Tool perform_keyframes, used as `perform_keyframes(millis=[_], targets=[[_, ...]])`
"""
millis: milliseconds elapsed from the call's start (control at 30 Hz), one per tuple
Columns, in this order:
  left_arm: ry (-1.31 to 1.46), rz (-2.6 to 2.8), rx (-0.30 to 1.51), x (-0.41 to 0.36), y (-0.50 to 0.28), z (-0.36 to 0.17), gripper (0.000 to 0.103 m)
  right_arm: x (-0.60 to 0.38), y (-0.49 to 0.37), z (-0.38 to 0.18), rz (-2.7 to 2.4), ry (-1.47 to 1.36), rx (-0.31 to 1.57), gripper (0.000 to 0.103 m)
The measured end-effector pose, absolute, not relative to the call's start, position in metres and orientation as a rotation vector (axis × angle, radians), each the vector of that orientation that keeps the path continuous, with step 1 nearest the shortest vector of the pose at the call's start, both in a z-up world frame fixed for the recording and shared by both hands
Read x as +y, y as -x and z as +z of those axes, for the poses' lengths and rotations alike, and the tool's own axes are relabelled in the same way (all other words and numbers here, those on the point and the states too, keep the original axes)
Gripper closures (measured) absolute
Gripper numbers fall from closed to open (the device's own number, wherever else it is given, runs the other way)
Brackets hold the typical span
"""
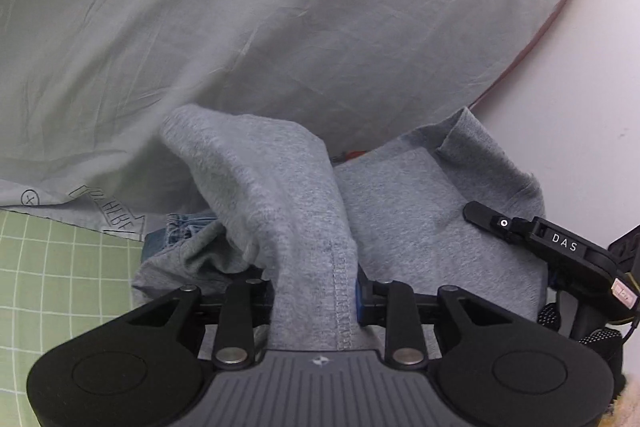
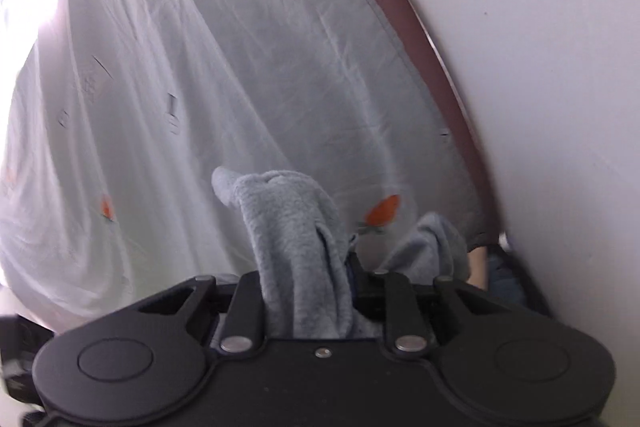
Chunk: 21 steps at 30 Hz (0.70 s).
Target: Fold clothes
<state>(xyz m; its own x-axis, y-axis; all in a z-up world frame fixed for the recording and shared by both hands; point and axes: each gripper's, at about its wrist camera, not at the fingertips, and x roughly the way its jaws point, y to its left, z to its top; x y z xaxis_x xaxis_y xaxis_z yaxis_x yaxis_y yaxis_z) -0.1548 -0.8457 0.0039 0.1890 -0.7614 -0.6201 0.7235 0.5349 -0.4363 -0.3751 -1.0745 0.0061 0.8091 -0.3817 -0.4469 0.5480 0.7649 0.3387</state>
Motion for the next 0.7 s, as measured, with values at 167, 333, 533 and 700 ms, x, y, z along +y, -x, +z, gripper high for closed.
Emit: perform_keyframes(millis=[167, 333, 533, 700], targets=[[0.103, -0.936, 1.039, -0.844, 0.126, -0.04, 0.032, -1.055, 0.323, -0.033, -0.83, -0.04, 0.567, 0.037], [0.158, -0.926, 1.086, -0.83, 0.12, -0.055, 0.02, -1.01, 0.321, -0.041, -0.768, 0.1, 0.453, 0.017], [0.172, -0.875, 1.09, -0.808, 0.115, -0.055, 0.012, -1.039, 0.325, -0.07, -0.713, -0.2, 0.522, 0.013], [0.096, -0.813, 0.983, -0.784, 0.125, -0.03, 0.012, -1.02, 0.335, -0.043, -0.771, -0.143, 0.502, 0.007]])
